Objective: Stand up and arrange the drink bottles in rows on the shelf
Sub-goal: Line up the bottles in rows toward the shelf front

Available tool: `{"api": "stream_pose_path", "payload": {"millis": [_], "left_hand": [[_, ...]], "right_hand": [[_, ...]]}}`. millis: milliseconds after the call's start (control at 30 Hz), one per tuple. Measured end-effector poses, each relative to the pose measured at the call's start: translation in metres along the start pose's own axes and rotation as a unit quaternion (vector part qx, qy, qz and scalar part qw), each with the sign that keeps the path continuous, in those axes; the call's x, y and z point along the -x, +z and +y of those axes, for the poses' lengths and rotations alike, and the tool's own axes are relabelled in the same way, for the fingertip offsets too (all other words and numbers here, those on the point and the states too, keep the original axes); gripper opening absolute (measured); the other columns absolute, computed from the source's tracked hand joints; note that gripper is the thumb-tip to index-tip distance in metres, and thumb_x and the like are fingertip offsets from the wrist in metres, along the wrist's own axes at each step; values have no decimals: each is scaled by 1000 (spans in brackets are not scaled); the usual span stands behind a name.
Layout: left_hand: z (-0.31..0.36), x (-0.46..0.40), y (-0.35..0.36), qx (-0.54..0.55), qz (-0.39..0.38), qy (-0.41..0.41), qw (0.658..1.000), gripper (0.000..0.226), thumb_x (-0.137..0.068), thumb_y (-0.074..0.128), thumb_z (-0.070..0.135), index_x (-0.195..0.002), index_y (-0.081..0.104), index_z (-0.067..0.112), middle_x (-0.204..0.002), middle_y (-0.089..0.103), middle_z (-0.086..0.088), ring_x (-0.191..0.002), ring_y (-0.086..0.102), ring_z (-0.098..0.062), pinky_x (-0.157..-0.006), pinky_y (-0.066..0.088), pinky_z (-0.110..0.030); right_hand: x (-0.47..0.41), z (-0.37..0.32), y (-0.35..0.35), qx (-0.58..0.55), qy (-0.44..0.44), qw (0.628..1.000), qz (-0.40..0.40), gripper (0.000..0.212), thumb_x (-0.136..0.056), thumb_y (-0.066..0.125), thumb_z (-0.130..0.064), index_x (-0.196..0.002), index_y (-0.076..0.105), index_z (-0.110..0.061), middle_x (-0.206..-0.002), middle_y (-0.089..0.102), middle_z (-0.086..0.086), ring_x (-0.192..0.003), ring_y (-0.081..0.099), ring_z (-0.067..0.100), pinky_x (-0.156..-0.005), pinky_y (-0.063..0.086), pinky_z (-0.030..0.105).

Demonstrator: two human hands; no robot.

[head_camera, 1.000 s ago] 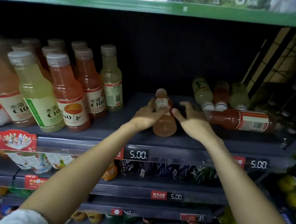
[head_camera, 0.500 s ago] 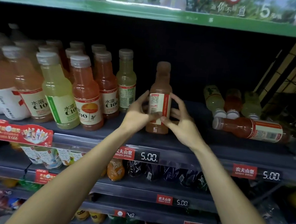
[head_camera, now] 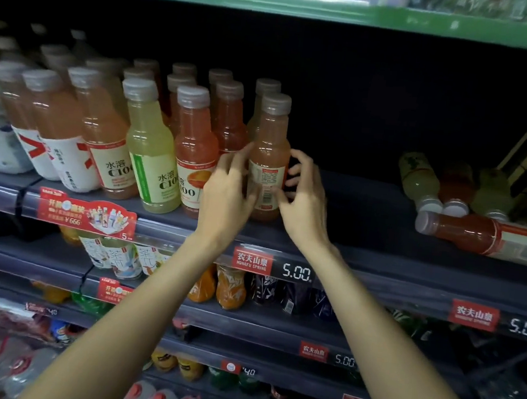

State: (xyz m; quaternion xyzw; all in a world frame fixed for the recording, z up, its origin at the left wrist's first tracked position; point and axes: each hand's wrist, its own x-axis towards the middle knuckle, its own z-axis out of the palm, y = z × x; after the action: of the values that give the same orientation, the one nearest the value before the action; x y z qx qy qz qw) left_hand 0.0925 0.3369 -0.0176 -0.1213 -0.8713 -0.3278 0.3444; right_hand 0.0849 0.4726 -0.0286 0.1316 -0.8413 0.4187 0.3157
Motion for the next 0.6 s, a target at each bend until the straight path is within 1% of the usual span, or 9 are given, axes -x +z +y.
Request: {"api": "stream_pose_path", "payload": {"millis": [67, 134, 234, 300, 367, 434, 467, 534, 601], "left_hand": [[-3, 4, -1, 13, -13, 4, 1000, 65, -86, 65, 12, -145, 39, 16, -130, 49, -13, -103, 59, -25, -76, 45, -25], [-6, 4, -2, 49, -26, -7, 998, 64, -87, 63, 12, -145, 38, 16, -134, 46, -12, -105, 56, -18, -82, 43, -18], [-7, 3, -5, 92, -39, -11, 995, 58, -86, 61, 9, -141, 44, 12, -134, 47, -9, -111, 56, -18, -94, 49, -30], [-6, 4, -6, 109, -33, -23, 993, 54, -84, 60, 7, -137, 48, 10, -132, 50, -9, -112, 55, -17, -95, 45, -24], [1, 6, -5, 122, -18, -41, 991, 48, -84, 59, 13, -131, 51, 11, -128, 53, -9, -111, 55, -17, -93, 45, -24], [12, 11, 0, 93, -3, -37, 995, 42, -86, 52, 28, -123, 55, 10, -116, 57, -8, -103, 57, -21, -86, 45, -30], [19, 14, 4, 72, 7, -14, 997, 40, -86, 50, 32, -117, 57, 7, -107, 59, -7, -99, 54, -23, -82, 42, -29], [37, 18, 13, 66, 15, 76, 995, 32, -88, 53, 28, -111, 60, 7, -97, 57, -2, -94, 48, -21, -79, 34, -23], [59, 18, 25, 89, -34, 191, 977, 29, -88, 55, 22, -114, 61, 10, -101, 60, 0, -98, 50, -20, -85, 35, -23]], "right_hand": [[-4, -1, 6, -30, 17, 999, -20, 68, -82, 70, -8, -141, 37, -16, -118, 50, 8, -96, 52, 8, -81, 54, 33], [-9, -2, 10, -47, 40, 997, -51, 74, -84, 68, -8, -146, 30, -19, -128, 47, 8, -107, 52, 13, -88, 52, 38], [-15, -2, 8, -59, 80, 991, -89, 77, -86, 65, -8, -149, 23, -21, -139, 44, 7, -116, 51, 13, -96, 49, 39], [-15, -2, 0, -81, 87, 986, -120, 76, -88, 64, -11, -150, 21, -20, -142, 45, 6, -119, 50, 12, -101, 46, 35], [-9, -2, -16, -76, 86, 980, -162, 72, -90, 63, -17, -149, 22, -19, -147, 40, 6, -129, 43, 16, -107, 39, 34], [1, 0, -40, -6, 58, 979, -196, 59, -92, 60, -22, -145, 33, -21, -148, 38, 3, -134, 37, 16, -111, 34, 36], [8, 2, -54, 32, 32, 979, -200, 51, -93, 59, -23, -140, 42, -22, -145, 42, 1, -133, 38, 16, -111, 34, 36], [23, 7, -89, 94, -29, 977, -188, 34, -93, 58, -23, -127, 57, -20, -130, 56, -1, -123, 48, 15, -103, 40, 38], [39, 16, -128, 146, -75, 971, -173, 24, -92, 57, -22, -114, 66, -17, -111, 67, -3, -107, 58, 16, -91, 47, 39]]}}
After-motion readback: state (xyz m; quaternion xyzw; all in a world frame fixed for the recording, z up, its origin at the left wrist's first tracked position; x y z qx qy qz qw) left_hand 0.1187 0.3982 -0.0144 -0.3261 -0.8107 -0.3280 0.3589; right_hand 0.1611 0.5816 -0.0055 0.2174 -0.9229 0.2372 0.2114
